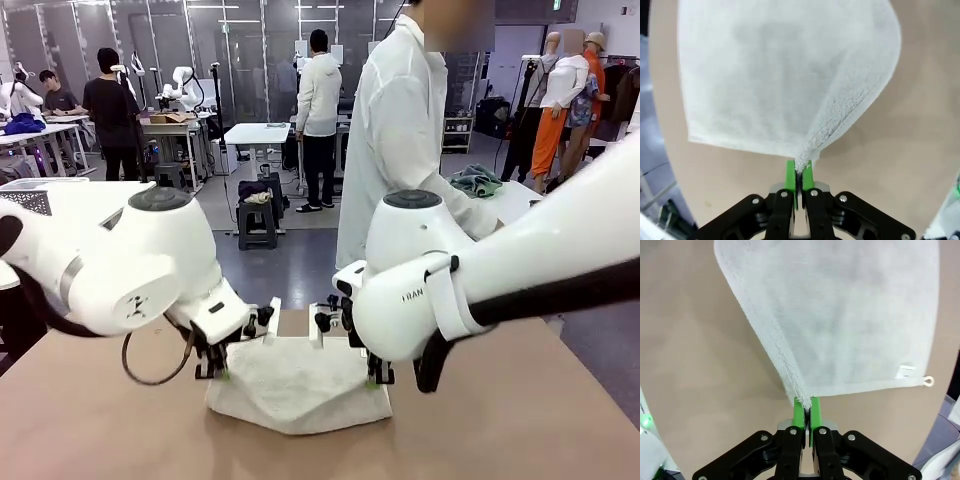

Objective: Fold the towels and place them in the basket.
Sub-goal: When a person lays out a Towel with hook on the table, fold it in half twice.

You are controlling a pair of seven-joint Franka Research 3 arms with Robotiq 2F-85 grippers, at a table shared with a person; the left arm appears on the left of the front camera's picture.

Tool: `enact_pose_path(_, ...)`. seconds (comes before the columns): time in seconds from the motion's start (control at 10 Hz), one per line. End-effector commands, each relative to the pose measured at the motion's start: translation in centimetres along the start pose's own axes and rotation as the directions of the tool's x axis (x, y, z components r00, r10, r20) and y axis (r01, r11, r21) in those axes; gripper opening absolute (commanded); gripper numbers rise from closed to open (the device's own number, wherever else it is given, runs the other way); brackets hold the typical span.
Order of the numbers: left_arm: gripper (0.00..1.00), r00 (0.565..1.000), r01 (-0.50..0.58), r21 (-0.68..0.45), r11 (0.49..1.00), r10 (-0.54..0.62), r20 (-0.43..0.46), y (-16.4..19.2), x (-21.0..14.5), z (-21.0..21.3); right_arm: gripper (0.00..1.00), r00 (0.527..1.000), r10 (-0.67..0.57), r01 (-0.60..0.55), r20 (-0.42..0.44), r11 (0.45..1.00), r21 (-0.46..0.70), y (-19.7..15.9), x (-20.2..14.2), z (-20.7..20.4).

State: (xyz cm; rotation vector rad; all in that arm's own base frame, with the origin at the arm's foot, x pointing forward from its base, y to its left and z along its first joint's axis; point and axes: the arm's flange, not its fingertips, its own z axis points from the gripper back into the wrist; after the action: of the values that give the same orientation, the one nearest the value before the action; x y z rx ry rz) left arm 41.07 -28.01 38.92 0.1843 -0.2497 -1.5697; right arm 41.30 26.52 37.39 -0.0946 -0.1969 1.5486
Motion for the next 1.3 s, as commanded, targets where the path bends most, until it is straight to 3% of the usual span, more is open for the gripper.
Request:
enact_pose_path(0.0,0.06,0.997,-0.062,0.042,0.997,0.064,-0.050,2.8,0.7,-0.4,0.05,0.999,0.026,-0.026,-0.026,1.000,-0.010,-3.3,0.1,-0.6)
enact_pose_path(0.2,0.06,0.998,-0.058,0.067,0.996,0.058,-0.004,6.2,0.8,-1.0,0.05,1.000,0.027,-0.027,0.012,1.000,0.003,-6.8,-0.3,-1.3)
enact_pose_path(0.7,0.06,0.985,-0.164,0.093,0.982,0.168,-0.034,14.4,1.0,-3.5,0.05,1.000,-0.006,0.006,0.022,1.000,-0.002,-14.4,-1.0,-3.1)
enact_pose_path(1.2,0.06,0.969,-0.225,0.086,0.971,0.232,-0.086,18.2,-0.5,-5.9,0.05,1.000,-0.016,0.016,0.001,1.000,0.015,-18.7,-2.4,-5.2)
